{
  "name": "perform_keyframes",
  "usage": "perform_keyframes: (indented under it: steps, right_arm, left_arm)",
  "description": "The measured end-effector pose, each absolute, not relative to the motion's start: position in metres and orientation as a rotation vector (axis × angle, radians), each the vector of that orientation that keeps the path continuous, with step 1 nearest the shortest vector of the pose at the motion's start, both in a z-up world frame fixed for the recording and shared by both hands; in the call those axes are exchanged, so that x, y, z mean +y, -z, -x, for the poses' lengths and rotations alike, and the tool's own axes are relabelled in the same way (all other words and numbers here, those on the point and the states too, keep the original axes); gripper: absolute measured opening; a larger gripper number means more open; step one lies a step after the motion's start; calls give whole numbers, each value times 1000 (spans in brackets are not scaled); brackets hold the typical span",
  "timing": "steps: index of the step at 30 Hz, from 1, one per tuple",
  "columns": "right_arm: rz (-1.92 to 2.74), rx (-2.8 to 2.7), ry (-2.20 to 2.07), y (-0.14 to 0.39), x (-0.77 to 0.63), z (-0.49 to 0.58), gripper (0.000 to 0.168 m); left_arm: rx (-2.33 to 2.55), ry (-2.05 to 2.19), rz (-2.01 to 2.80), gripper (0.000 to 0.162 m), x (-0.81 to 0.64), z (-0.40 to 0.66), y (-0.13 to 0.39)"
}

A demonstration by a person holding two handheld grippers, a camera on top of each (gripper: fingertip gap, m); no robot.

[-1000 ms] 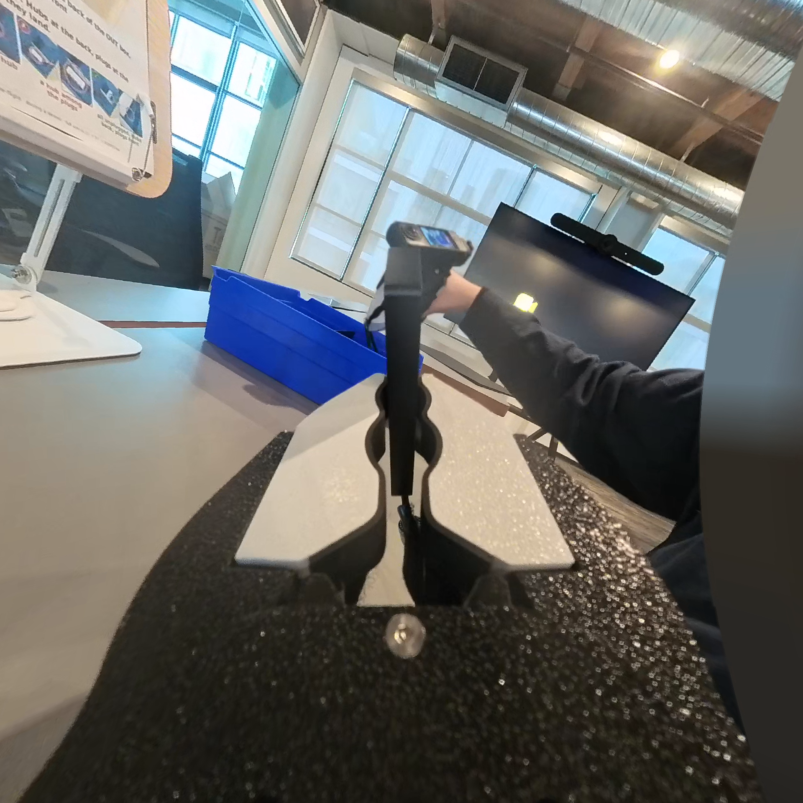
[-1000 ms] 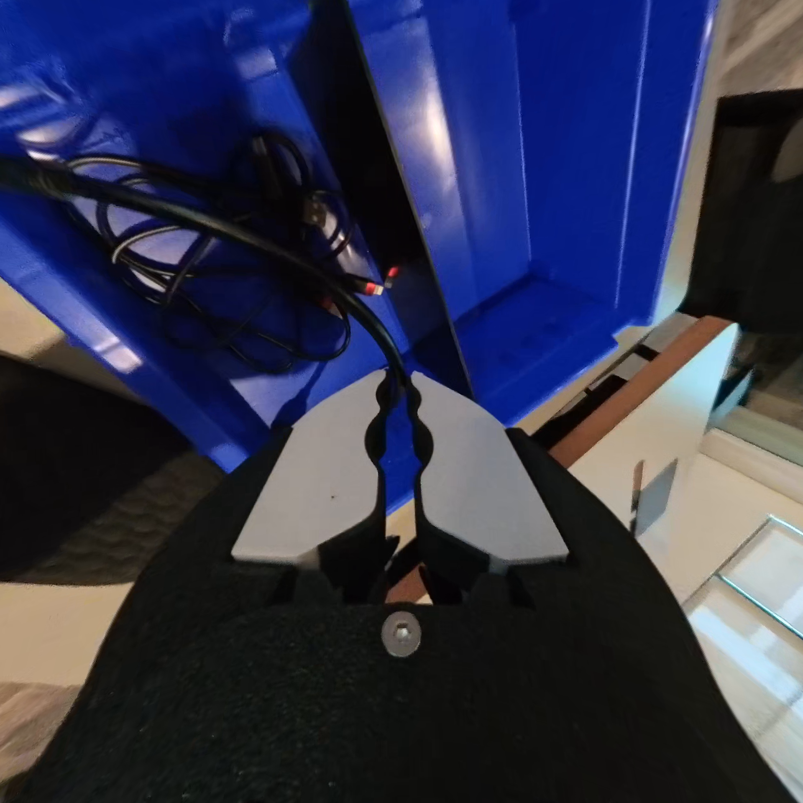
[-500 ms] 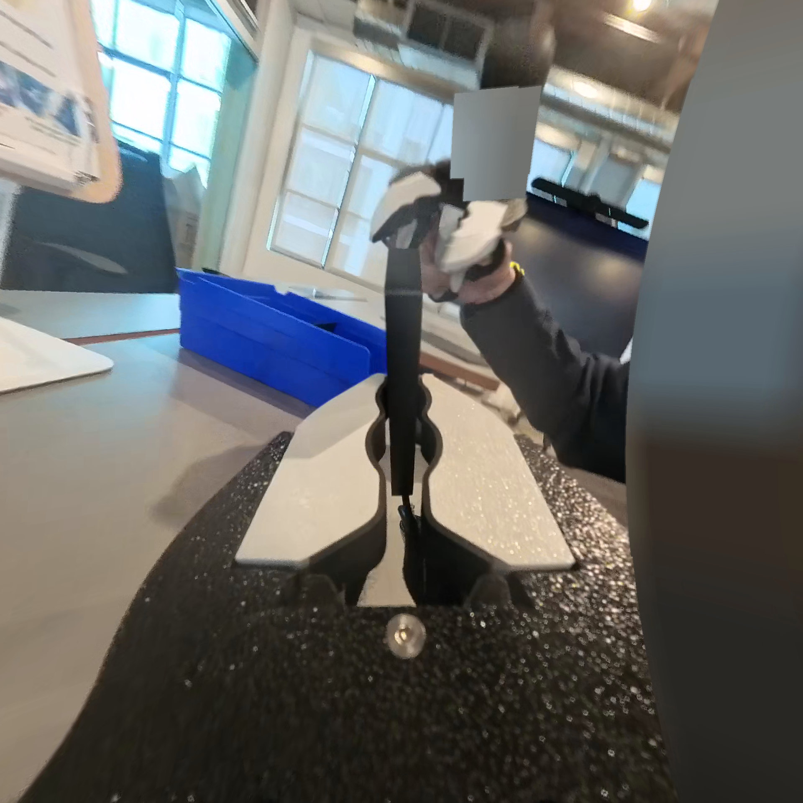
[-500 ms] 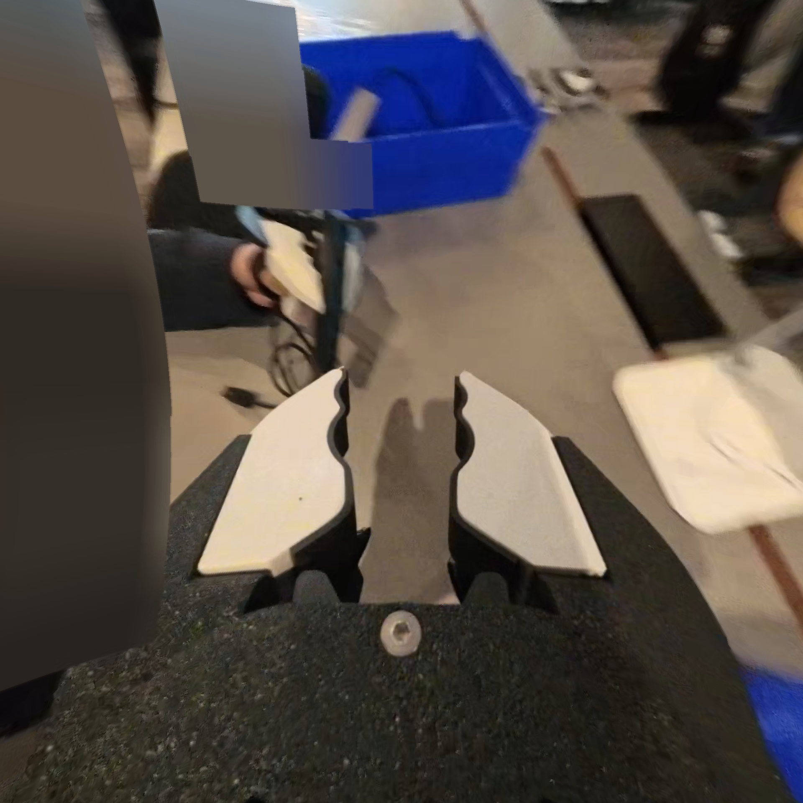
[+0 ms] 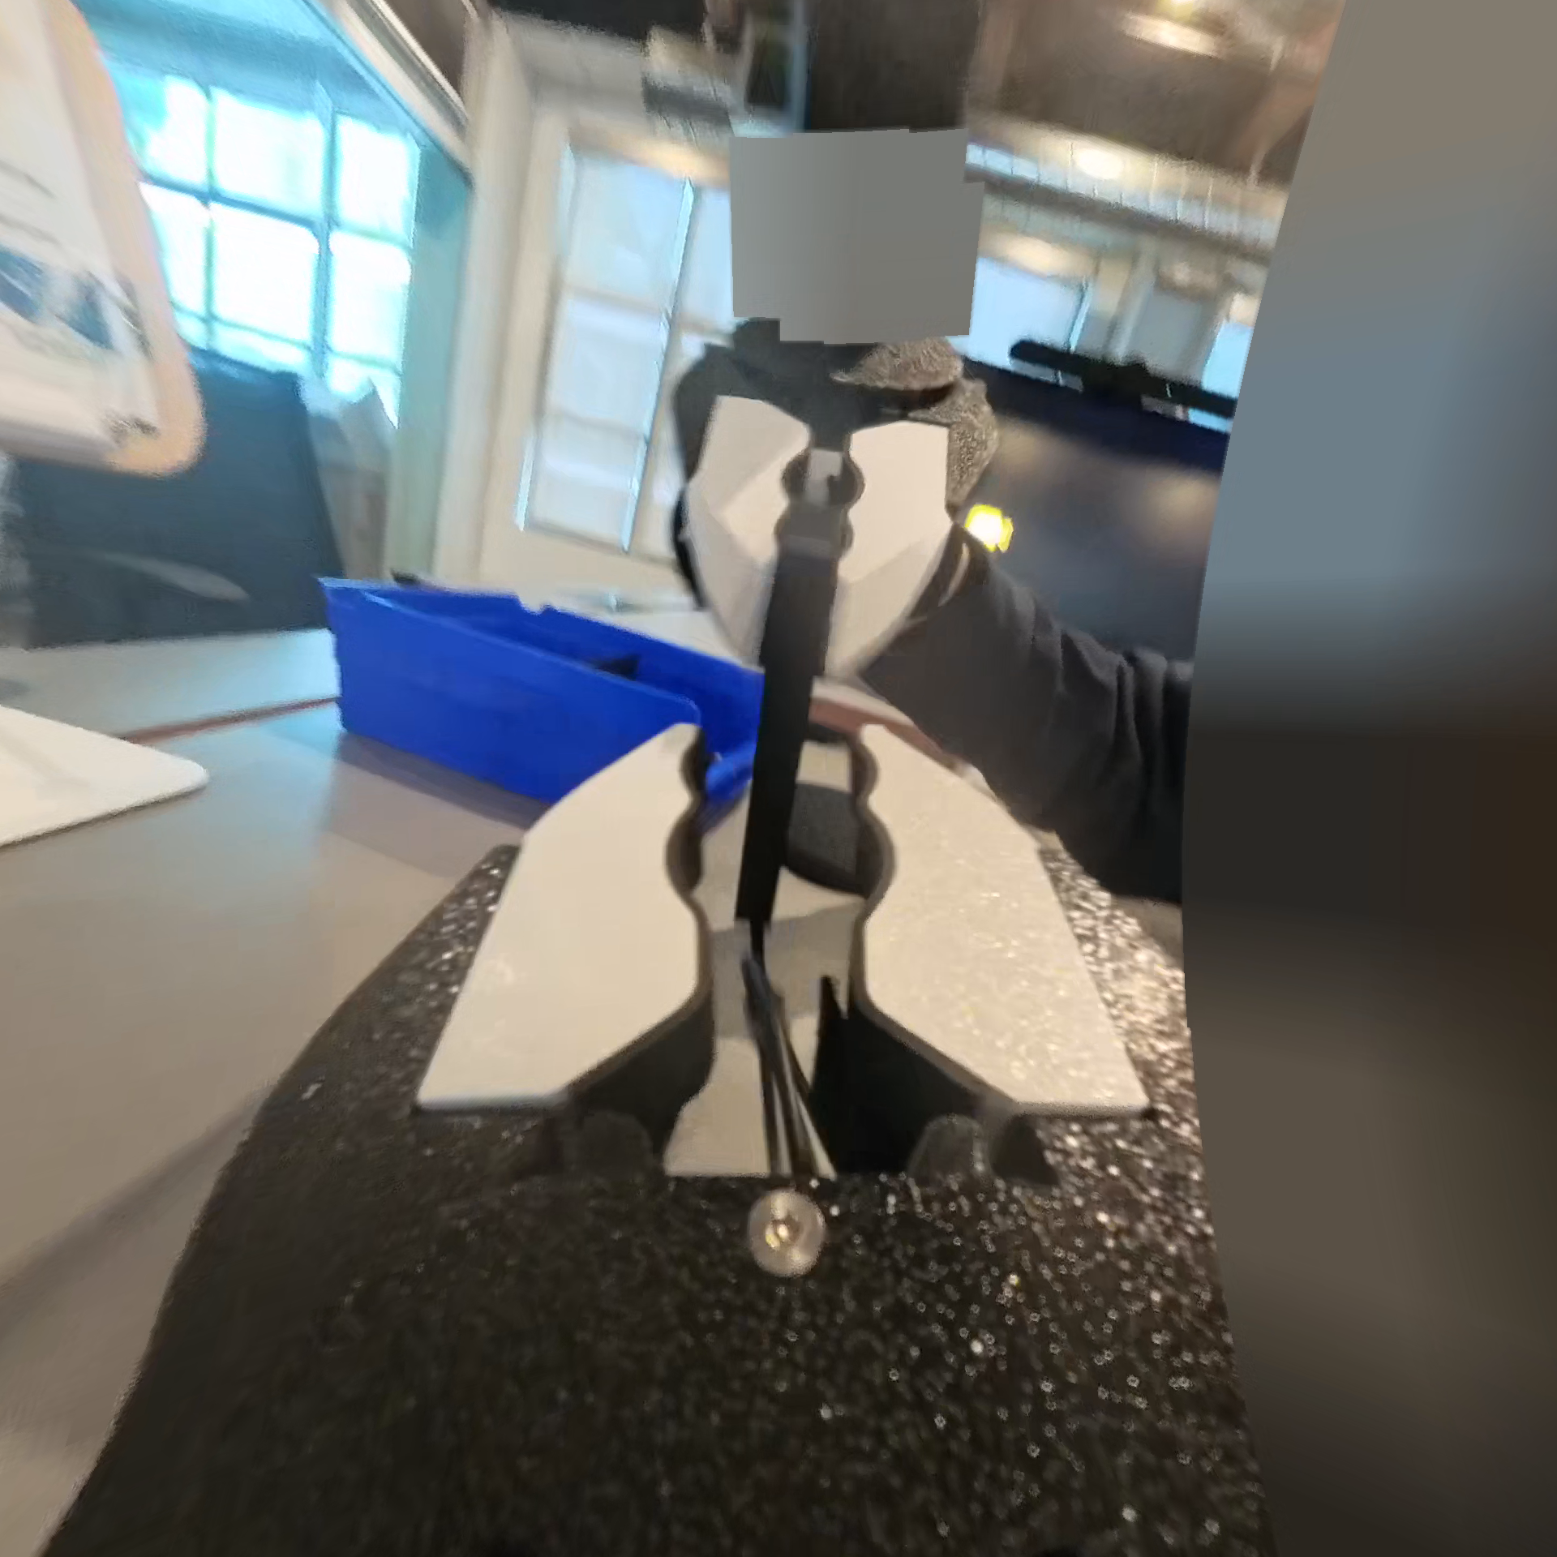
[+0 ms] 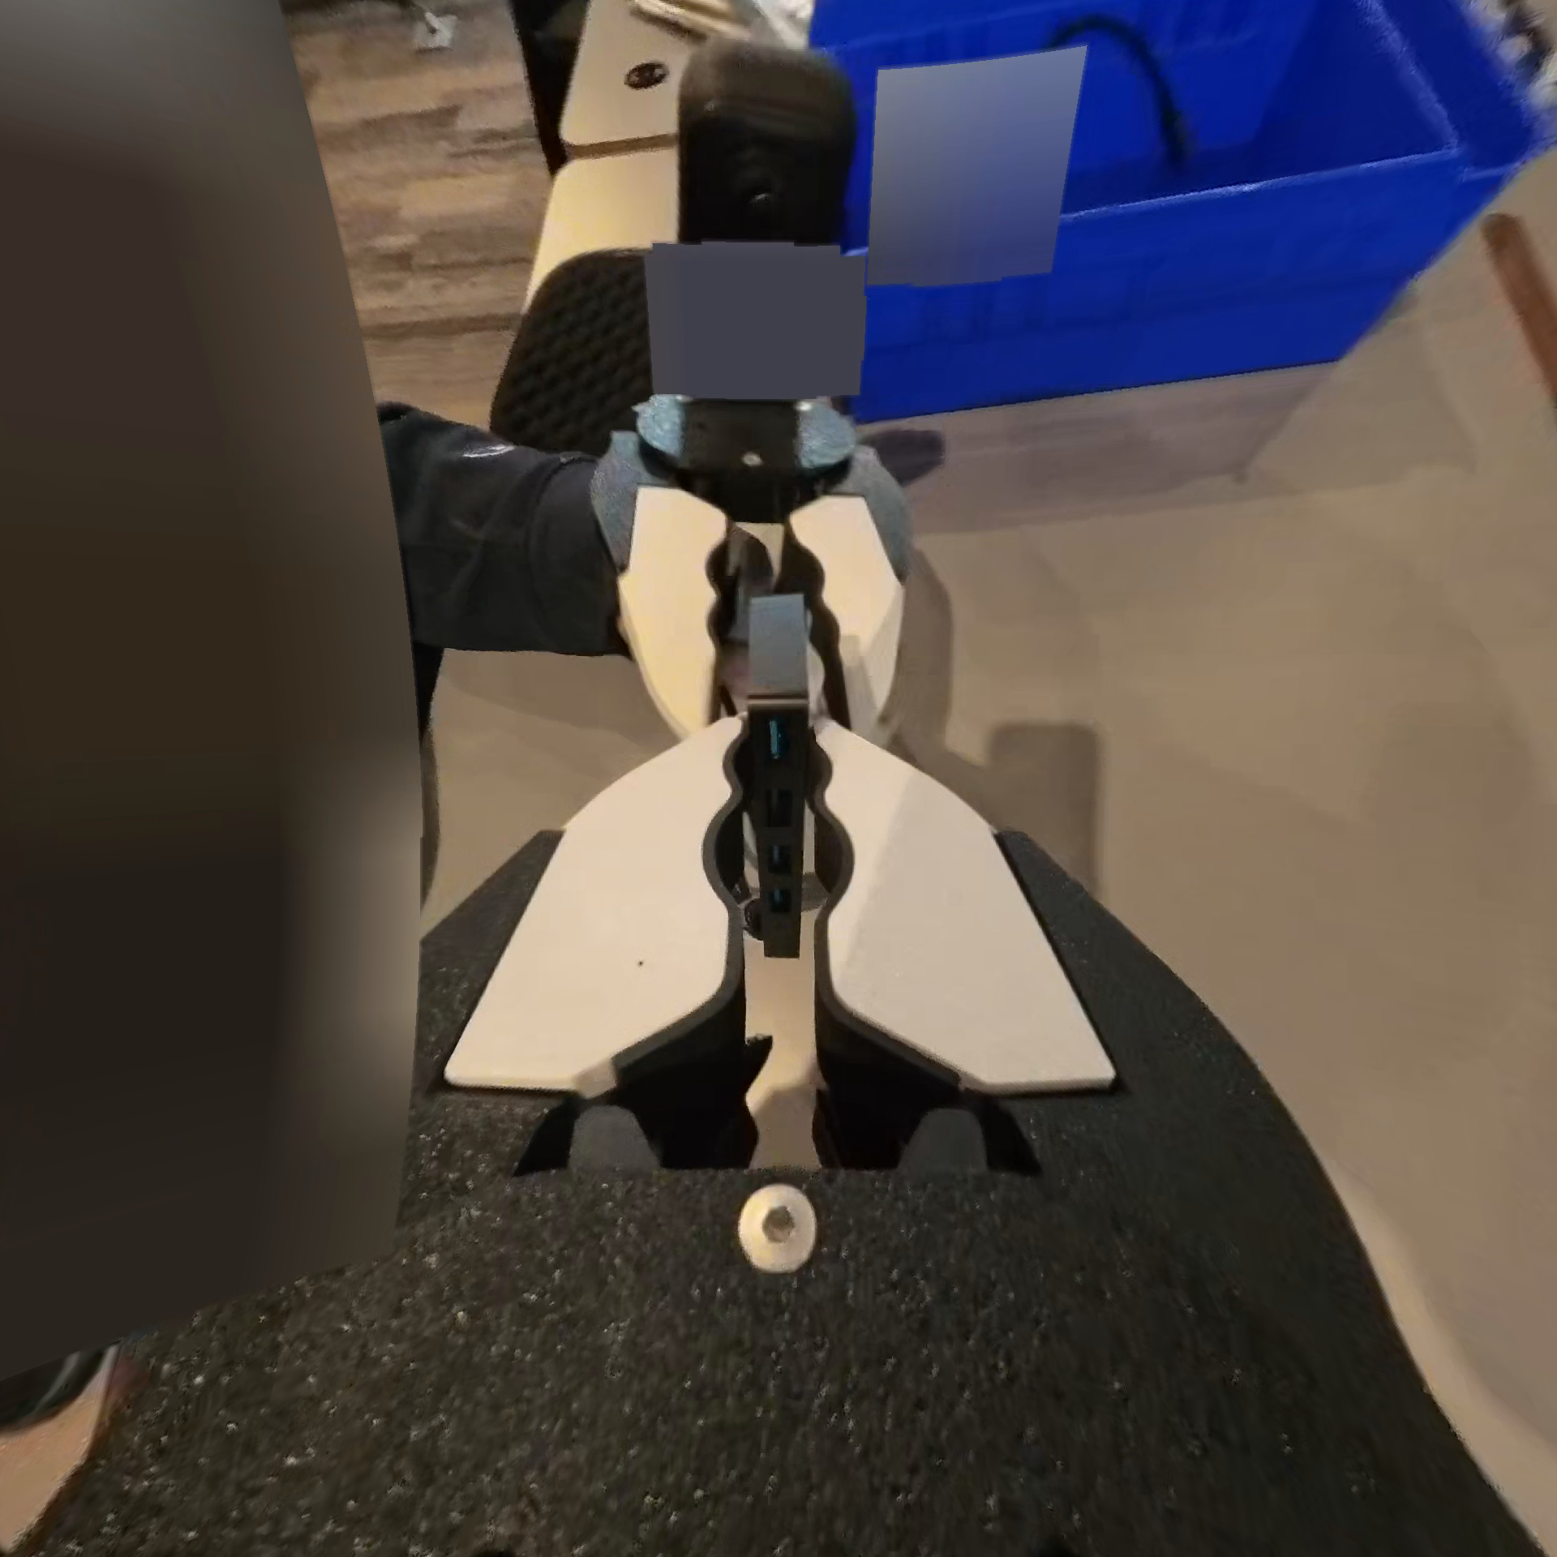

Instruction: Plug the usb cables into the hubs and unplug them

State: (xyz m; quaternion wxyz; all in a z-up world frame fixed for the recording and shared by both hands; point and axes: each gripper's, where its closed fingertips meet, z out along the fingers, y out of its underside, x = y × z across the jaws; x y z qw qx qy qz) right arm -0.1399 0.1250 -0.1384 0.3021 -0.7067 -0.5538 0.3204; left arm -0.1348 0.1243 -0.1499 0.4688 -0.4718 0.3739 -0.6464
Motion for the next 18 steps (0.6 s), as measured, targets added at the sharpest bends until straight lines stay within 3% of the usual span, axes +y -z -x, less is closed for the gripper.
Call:
perform_keyframes:
  steps: [1,10,13,18]
  right_arm:
    - [1871,-1442,-807,128,129,128,11]
    - [1783,-894,28,-29,203,-76,11]
    - [1859,-762,137,-33,220,-140,11]
    - [2010,-654,148,20,249,-207,11]
  left_arm:
    - [887,1582,1150,38,128,139,147]
    - [712,1506,1145,38,155,161,136]
    - [720,1502,1166,36,155,158,140]
    - [719,1498,1181,34,157,157,142]
